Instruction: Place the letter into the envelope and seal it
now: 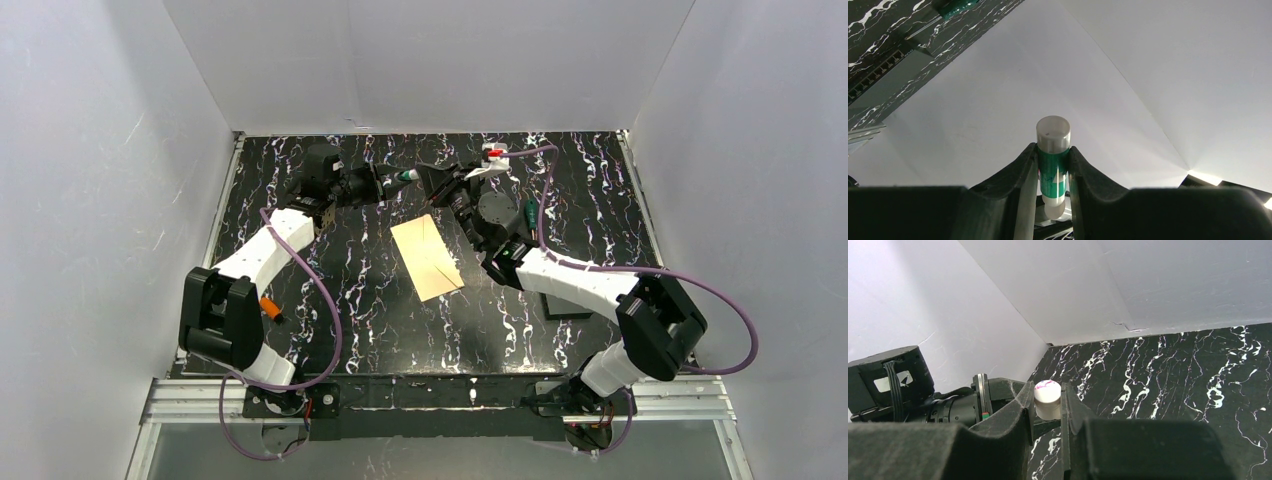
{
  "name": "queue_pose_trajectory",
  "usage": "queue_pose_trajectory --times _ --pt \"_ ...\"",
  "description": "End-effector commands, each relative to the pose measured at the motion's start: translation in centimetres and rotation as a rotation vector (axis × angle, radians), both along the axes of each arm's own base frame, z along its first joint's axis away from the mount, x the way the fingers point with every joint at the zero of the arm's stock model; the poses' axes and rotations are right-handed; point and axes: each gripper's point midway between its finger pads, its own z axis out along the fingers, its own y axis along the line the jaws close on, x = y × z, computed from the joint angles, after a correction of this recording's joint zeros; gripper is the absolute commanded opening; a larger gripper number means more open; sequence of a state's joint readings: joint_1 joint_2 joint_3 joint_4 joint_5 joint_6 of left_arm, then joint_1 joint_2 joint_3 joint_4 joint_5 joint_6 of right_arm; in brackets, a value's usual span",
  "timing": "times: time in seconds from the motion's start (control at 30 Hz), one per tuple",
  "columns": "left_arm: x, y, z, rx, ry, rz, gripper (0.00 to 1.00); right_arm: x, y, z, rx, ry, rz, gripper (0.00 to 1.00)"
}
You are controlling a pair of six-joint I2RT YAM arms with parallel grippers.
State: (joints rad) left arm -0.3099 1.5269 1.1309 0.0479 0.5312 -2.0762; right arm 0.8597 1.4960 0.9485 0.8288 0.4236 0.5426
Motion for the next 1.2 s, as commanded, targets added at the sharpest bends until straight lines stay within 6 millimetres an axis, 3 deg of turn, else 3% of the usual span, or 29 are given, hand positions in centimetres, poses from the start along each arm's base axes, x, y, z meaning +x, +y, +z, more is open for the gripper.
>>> queue_pose_trajectory --times 0.0,0.17,0.57,0.87,1.03,1.17 --pt "1.4 0.8 4.3 -0.365 0.353 0.200 0.00 -0.2 0.3 2.0 0.052 -0.039 0.006 0.01" --pt "1.2 0.9 4.7 -0.367 0.345 0.194 0.00 0.1 0.6 1.7 0.037 -0.049 0.003 0.01" --pt "0.9 1.1 4.9 -0.372 0.336 0.202 0.00 0.5 -0.1 3.3 0.013 -0.114 -0.042 0.01" --pt "1.7 1.1 5.7 -0.379 0.316 0.216 0.00 -0.3 1.5 3.4 0.001 -0.147 0.026 0.01" --pt "2.4 1.0 7.2 -0.392 0.289 0.216 0.00 -0.9 2.0 2.7 -0.040 -0.185 0.041 0.01" --pt "2.9 1.1 8.6 -0.401 0.263 0.225 0.00 -1.4 1.7 3.3 0.002 -0.252 0.042 0.01"
